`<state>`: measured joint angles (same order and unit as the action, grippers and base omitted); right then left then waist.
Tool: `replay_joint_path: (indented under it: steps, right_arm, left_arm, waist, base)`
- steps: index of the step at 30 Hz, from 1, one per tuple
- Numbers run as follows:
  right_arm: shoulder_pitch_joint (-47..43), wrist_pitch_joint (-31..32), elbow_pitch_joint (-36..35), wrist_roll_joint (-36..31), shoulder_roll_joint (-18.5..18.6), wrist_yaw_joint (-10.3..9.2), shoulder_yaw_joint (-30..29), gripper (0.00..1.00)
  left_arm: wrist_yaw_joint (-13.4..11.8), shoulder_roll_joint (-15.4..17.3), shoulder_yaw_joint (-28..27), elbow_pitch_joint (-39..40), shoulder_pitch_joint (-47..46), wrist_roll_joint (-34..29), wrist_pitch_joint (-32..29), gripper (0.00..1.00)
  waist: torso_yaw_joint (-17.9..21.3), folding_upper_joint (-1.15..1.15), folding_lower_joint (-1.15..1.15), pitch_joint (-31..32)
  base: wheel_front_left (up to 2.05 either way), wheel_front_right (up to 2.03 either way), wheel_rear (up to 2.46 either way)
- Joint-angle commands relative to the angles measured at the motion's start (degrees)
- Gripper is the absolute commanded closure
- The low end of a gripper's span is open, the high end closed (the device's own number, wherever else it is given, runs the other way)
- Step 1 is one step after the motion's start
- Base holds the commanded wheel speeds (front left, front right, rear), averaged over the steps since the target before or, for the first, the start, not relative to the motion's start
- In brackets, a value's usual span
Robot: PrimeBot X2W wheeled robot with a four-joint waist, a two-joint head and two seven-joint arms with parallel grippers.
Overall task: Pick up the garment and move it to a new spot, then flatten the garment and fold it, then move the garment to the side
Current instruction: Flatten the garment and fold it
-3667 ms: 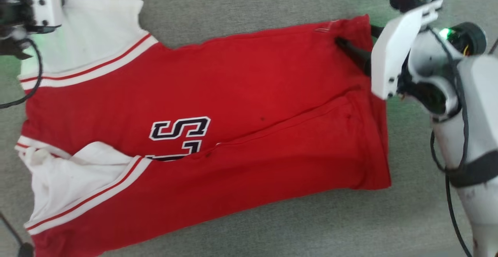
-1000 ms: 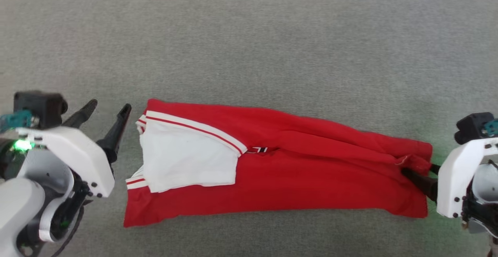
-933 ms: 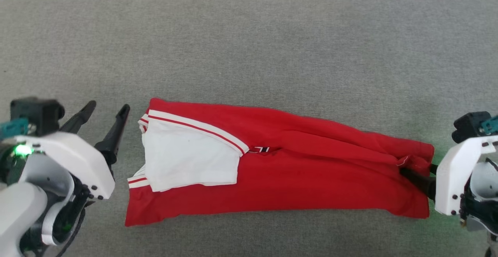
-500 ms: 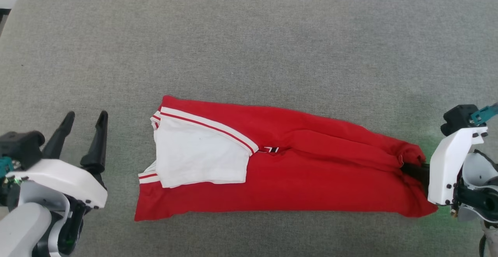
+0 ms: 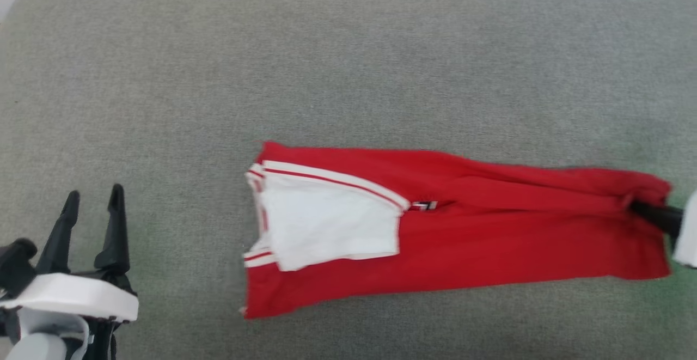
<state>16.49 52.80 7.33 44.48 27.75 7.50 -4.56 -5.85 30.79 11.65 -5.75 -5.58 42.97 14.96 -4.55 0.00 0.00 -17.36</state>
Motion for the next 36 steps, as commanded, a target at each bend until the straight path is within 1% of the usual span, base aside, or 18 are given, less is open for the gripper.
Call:
replay_joint_path:
  steps: [1, 5, 9, 13, 16, 19, 21, 24, 28, 29, 32, 36]
  right_arm:
    - [0.68, -0.71, 1.21, 0.21, 1.15, -0.02, -1.46, 1.0]
    - [1.61, -1.94, 4.76, -0.57, 3.42, -0.02, -4.88, 1.0]
    - [2.98, -3.57, 9.11, -1.72, 5.79, -0.02, -7.8, 1.0]
    - [4.35, -4.92, 12.93, -3.5, 7.34, -0.02, -9.17, 1.0]
    - [5.12, -5.59, 13.26, -2.6, 7.1, -0.02, -8.6, 1.0]
    - [4.3, -4.8, 10.31, -0.78, 7.45, -0.01, -6.76, 1.0]
    - [3.5, -3.64, 7.17, 1.94, 6.64, -0.01, -6.32, 1.0]
    - [1.34, -1.1, 0.81, 5.73, 5.74, -0.01, -5.65, 1.0]
    - [-0.91, 1.51, -8.34, 8.82, 3.84, -0.01, -4.14, 1.0]
    - [-0.91, 1.51, -8.34, 8.82, 3.84, -0.01, -4.14, 1.0]
    - [-1.57, 2.66, -13.72, 10.36, 1.42, -0.01, -1.96, 1.0]
    - [-0.35, 4.1, -17.03, 9.07, -1.35, -0.01, 3.09, 1.0]
  left_arm:
    - [1.66, -1.68, -2.63, -0.54, 1.28, -1.6, 0.27, 0.0]
    - [5.32, -5.72, -7.59, -1.62, 2.58, -5.81, 0.27, 0.0]
    - [8.44, -8.73, -11.41, -2.43, 2.93, -9.16, 0.28, 0.0]
    - [10.65, -11.33, -14.79, -2.85, 3.0, -11.38, 0.28, 0.0]
    - [11.9, -12.89, -16.58, -2.89, 2.92, -12.85, 0.28, 0.0]
    - [12.57, -14.31, -17.98, -2.7, 3.0, -14.12, 0.28, 0.0]
    - [12.89, -15.23, -18.68, -2.73, 3.25, -14.31, 0.28, 0.0]
    - [13.2, -16.09, -19.19, -2.61, 3.48, -15.17, 0.28, 0.0]
    - [13.32, -17.18, -19.29, -2.43, 3.52, -15.84, 0.28, 0.0]
    - [13.32, -17.18, -19.29, -2.43, 3.52, -15.84, 0.28, 0.0]
    - [13.33, -17.41, -18.31, -2.17, 3.36, -15.46, 0.28, 0.0]
    - [13.35, -17.54, -16.87, -1.88, 2.89, -14.91, 0.28, 0.0]
  waist:
    - [0.62, 0.0, 0.0, -0.07]
    - [1.67, 0.0, 0.0, -0.26]
    - [2.69, 0.0, 0.0, -0.61]
    - [3.65, 0.0, 0.0, -0.88]
    - [4.14, 0.0, 0.0, -0.88]
    - [4.52, 0.0, 0.0, -0.74]
    - [4.68, 0.0, 0.0, -0.52]
    - [4.8, 0.0, 0.0, -0.2]
    - [4.48, 0.0, 0.0, 0.24]
    - [4.48, 0.0, 0.0, 0.24]
    - [3.71, 0.0, 0.0, 0.74]
    - [2.14, 0.0, 0.0, 1.46]
  base:
    - [0.0, 0.0, 0.0]
    - [0.0, 0.0, 0.0]
    - [0.0, 0.0, 0.0]
    - [0.0, 0.0, 0.0]
    - [0.0, 0.0, 0.0]
    - [0.0, 0.0, 0.0]
    - [0.0, 0.0, 0.0]
    - [0.0, 0.0, 0.0]
    - [0.0, 0.0, 0.0]
    - [0.0, 0.0, 0.0]
    - [0.0, 0.0, 0.0]
    - [0.0, 0.0, 0.0]
